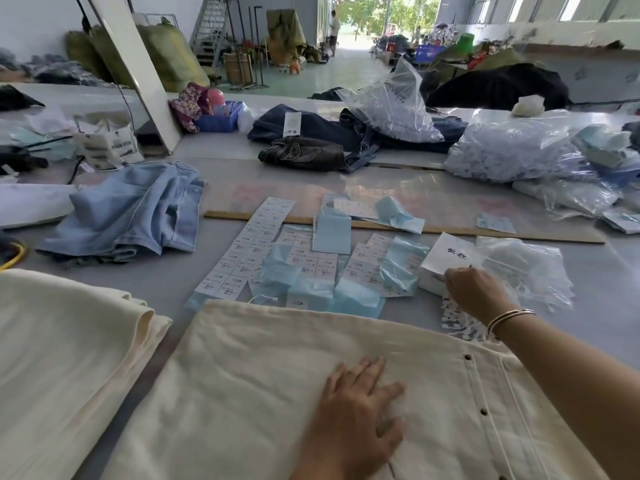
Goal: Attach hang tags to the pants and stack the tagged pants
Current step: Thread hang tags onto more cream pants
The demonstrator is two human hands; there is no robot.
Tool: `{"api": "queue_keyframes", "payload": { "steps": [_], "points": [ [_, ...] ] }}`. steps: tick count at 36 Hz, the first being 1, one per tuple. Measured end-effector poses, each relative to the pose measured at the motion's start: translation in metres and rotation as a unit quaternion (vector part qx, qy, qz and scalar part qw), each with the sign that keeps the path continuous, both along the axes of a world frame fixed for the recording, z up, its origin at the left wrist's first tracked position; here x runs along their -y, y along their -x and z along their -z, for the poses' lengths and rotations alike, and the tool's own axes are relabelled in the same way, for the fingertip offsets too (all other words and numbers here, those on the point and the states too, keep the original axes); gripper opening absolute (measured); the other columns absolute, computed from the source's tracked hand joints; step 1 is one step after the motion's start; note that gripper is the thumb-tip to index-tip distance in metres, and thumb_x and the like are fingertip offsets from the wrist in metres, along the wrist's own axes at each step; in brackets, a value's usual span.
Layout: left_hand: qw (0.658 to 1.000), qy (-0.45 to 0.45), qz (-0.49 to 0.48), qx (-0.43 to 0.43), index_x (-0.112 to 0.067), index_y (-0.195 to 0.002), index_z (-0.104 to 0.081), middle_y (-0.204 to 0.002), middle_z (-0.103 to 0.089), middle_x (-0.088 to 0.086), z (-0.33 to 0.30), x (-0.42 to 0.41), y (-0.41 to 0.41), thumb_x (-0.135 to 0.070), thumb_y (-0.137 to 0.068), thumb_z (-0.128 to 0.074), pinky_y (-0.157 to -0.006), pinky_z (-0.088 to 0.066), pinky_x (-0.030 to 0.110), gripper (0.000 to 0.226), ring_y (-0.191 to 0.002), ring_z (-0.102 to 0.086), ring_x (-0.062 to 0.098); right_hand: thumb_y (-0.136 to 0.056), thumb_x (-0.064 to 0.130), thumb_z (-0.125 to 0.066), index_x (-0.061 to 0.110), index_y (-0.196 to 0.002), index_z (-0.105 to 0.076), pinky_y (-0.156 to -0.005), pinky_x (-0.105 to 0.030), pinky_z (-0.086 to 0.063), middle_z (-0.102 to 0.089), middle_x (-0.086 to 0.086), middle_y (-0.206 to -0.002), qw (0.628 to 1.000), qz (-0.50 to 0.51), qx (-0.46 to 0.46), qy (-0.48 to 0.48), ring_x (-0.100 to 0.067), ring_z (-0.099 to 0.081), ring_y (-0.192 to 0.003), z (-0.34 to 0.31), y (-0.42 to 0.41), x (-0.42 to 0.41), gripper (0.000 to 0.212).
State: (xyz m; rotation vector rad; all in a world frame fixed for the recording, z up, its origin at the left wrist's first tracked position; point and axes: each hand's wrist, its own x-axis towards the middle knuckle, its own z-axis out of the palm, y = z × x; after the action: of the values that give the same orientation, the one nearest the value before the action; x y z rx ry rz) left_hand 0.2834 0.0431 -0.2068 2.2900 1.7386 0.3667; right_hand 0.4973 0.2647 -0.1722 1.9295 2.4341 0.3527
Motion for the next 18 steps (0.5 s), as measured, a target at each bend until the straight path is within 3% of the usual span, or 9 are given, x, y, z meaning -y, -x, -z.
{"api": "queue_keyframes", "payload": {
  "steps": [5, 8, 13, 17, 18],
  "points": [
    [1.0, -0.019, 0.002, -0.002, -0.054, -0.102, -0.066, -0.124, -0.062, -0.021, 0.002, -0.001, -0.001, -0.069, -0.063, -0.052, -0.099, -0.03, 0.027, 0.044, -0.114, -0.058, -0.003, -0.096, 0.019, -0.045, 0.015, -0.095, -0.068, -0.064, -0.031, -0.046, -0.07, -0.011, -0.09, 1.0, 0.023, -0.017, -0.012, -0.031, -0.068, -0.083, -0.005, 0.001, -0.001, 0.024],
    [1.0, -0.015, 0.01, 0.002, -0.053, -0.103, -0.066, -0.125, -0.062, -0.02, 0.005, -0.002, -0.001, -0.068, -0.064, -0.053, -0.098, -0.031, 0.028, 0.044, -0.115, -0.058, -0.002, -0.094, 0.027, -0.053, 0.014, -0.088, -0.07, -0.061, -0.03, -0.039, -0.07, -0.013, -0.087, 0.996, 0.035, -0.079, -0.028, -0.032, -0.066, -0.08, -0.005, 0.001, -0.002, 0.022],
    [1.0, -0.007, -0.003, 0.013, -0.053, -0.104, -0.065, -0.128, -0.059, -0.021, 0.006, -0.001, 0.0, -0.067, -0.066, -0.05, -0.099, -0.03, 0.027, 0.043, -0.118, -0.055, -0.004, -0.085, 0.031, -0.062, 0.023, -0.076, -0.068, -0.063, -0.027, -0.035, -0.068, -0.005, -0.086, 0.993, 0.05, -0.11, -0.007, -0.027, -0.061, -0.075, -0.004, 0.008, -0.002, 0.014],
    [0.986, -0.008, -0.008, 0.167, -0.043, -0.122, -0.06, -0.147, -0.035, -0.026, 0.011, -0.01, 0.003, -0.048, -0.086, -0.053, -0.112, 0.001, 0.014, 0.037, -0.133, -0.02, -0.016, -0.093, 0.037, -0.055, 0.014, -0.082, -0.073, -0.06, -0.029, -0.046, -0.068, -0.011, -0.08, 0.981, 0.069, -0.17, 0.055, -0.026, -0.059, -0.069, -0.012, 0.007, -0.006, 0.03],
    [0.971, 0.032, -0.027, 0.234, -0.039, -0.12, -0.063, -0.144, -0.041, -0.023, 0.01, -0.014, 0.004, -0.044, -0.089, -0.055, -0.114, -0.004, 0.015, 0.032, -0.131, -0.025, -0.015, -0.094, 0.033, -0.054, 0.011, -0.086, -0.074, -0.06, -0.03, -0.047, -0.069, -0.013, -0.079, 0.977, 0.062, -0.198, 0.045, -0.028, -0.06, -0.068, -0.016, 0.008, -0.003, 0.031]
  ]
}}
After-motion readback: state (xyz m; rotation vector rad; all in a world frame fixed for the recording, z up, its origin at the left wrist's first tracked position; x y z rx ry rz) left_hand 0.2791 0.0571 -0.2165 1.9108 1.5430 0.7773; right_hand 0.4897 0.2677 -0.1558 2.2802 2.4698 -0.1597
